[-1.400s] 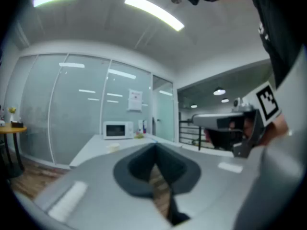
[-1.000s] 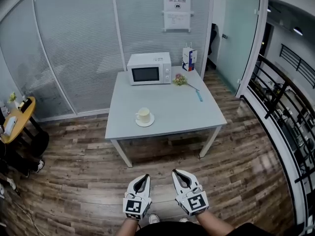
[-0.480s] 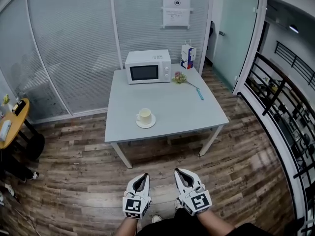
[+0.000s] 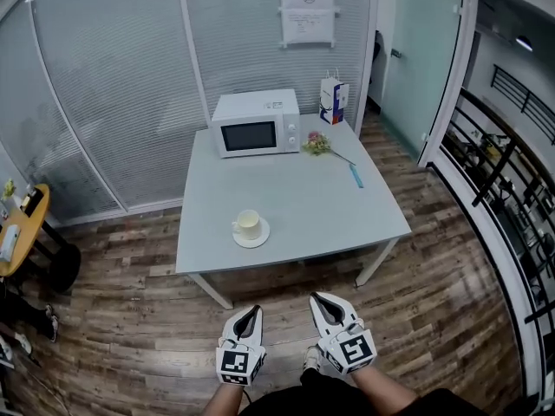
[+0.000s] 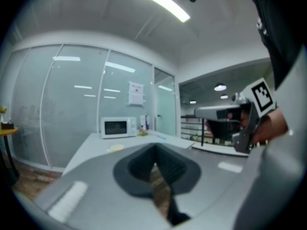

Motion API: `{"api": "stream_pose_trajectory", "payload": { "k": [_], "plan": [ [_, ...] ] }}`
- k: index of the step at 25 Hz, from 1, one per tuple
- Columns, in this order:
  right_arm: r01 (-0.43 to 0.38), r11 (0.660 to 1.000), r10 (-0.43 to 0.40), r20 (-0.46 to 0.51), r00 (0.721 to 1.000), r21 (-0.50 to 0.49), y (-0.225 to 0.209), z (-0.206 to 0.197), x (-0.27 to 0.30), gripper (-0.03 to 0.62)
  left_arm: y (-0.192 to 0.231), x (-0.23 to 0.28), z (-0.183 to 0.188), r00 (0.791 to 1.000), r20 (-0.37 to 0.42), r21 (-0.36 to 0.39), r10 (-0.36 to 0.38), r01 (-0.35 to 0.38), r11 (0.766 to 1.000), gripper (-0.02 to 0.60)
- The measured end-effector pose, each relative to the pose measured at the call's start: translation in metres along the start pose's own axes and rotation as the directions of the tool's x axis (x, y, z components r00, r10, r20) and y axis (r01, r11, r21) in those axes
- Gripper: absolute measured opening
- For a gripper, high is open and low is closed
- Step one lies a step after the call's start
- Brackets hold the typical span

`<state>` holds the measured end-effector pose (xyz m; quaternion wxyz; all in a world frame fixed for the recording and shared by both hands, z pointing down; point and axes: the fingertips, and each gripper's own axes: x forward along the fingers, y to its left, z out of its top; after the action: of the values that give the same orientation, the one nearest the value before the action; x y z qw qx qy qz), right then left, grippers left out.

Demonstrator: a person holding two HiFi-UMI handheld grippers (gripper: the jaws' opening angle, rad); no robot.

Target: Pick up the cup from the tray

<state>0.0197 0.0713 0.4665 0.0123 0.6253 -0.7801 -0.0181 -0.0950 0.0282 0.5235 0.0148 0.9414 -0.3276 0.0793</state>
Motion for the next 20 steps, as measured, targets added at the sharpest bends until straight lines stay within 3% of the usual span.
{"api": "stream_pose_trajectory", "payload": {
  "k": [9, 15, 20],
  "plan": [
    [-0.06, 0.998, 0.06, -0.04, 0.997, -0.013, -0.064, -0.016, 0.032, -0.011, 0.001, 0.075, 0.006, 0.999, -0.048, 0.019, 0.026, -0.026, 0.999, 0.005],
    [-0.16, 0.983, 0.155, -0.063, 0.986, -0.091, -0.083, -0.021, 0.044, -0.011, 0.01, 0.094, 0.006, 0.994, -0.068, -0.005, 0.081, -0.082, 0.997, 0.005],
    [-0.142, 0.985, 0.137, -0.052, 0.989, -0.101, -0.095, -0.021, 0.049, -0.011, 0.014, 0.104, 0.007, 0.993, -0.073, 0.006, 0.093, -0.093, 0.996, 0.005]
  ]
}}
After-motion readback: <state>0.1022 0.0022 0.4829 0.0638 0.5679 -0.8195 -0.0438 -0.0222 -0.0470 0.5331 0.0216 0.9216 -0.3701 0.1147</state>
